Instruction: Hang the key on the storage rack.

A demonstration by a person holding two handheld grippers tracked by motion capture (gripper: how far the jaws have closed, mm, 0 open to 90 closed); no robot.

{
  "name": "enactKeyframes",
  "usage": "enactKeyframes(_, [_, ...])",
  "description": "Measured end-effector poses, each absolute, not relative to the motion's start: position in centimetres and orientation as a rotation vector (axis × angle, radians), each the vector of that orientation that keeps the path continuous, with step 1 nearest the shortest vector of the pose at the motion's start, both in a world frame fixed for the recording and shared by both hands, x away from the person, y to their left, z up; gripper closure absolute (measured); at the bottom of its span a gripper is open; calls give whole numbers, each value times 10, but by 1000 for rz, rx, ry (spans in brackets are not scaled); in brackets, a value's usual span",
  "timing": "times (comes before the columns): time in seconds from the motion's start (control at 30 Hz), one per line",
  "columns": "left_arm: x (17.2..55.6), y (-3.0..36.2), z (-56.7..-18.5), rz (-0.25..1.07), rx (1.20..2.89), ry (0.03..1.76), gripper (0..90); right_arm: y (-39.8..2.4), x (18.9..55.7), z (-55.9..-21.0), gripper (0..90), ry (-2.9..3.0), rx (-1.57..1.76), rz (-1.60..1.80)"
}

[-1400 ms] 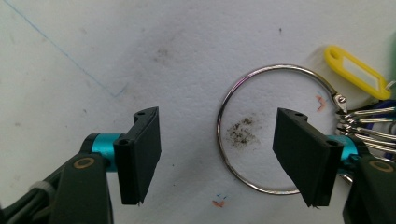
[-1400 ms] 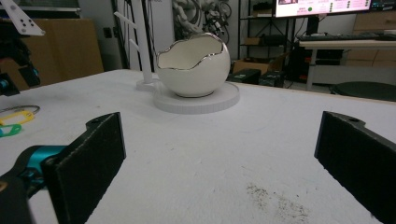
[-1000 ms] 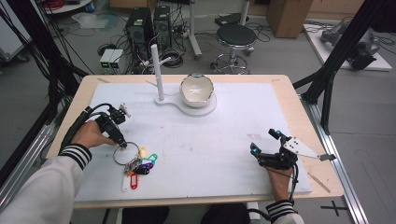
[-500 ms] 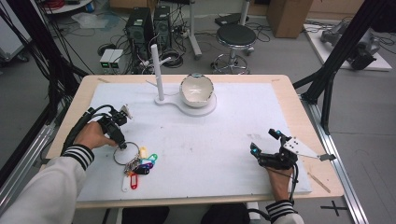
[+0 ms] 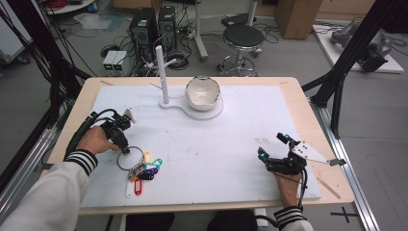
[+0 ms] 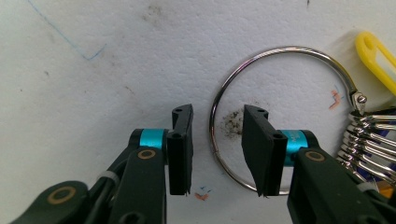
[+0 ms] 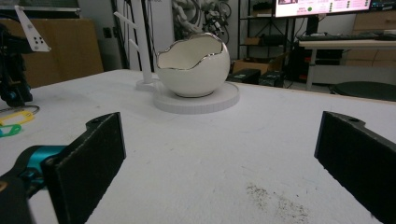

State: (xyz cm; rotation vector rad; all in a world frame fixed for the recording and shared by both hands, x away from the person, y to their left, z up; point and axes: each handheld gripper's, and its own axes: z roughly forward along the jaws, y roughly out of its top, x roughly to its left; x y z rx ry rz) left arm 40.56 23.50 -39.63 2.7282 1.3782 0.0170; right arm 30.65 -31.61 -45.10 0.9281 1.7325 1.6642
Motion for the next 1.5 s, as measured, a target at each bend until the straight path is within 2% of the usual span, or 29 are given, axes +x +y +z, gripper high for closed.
enactKeyframes(0.87, [407,236,-402,20,2729,1413,790,-316,307,-451,13,1732,930,1662])
enactKeyframes(1.5, [405,234,-403,49,2752,1380,846,-316,307,-451,13,1733,931,1663])
